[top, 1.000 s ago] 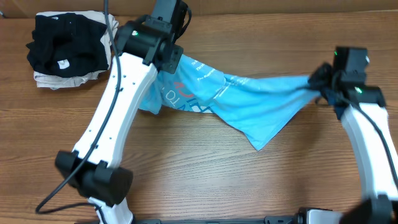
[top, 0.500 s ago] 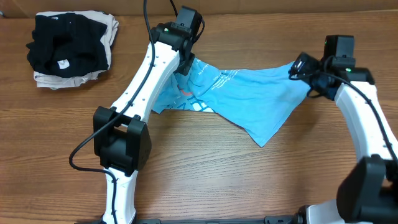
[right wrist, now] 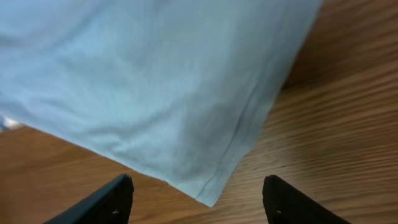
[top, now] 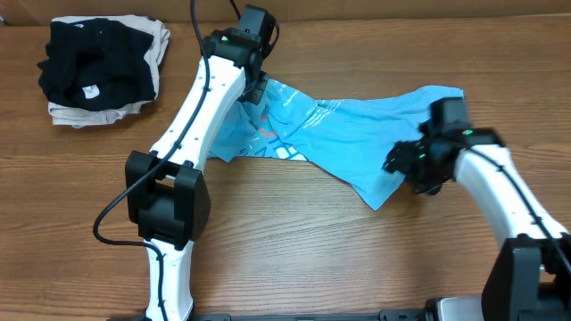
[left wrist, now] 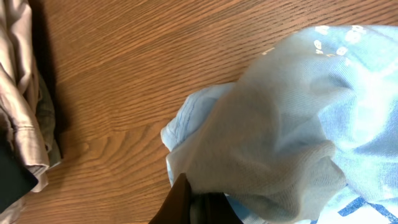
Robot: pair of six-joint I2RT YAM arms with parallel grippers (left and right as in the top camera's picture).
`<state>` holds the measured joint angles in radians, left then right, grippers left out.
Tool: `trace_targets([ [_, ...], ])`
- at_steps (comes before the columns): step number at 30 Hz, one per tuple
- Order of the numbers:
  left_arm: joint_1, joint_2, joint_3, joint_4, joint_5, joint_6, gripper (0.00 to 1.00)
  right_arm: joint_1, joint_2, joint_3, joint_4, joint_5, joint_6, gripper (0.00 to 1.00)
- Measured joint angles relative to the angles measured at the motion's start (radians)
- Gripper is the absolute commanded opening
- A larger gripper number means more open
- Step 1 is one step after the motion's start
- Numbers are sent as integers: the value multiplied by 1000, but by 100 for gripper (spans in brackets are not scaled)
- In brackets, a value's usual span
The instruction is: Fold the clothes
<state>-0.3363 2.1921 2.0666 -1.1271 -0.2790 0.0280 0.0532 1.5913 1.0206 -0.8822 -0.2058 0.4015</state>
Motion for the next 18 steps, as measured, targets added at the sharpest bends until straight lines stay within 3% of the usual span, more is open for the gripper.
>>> trace_targets([
  [6,4,0,0,-3,23,0,4,149,0,-101,47,122,117,70],
  [18,4,0,0,-5,34,0,4,228,0,-172,143,188,240,58],
])
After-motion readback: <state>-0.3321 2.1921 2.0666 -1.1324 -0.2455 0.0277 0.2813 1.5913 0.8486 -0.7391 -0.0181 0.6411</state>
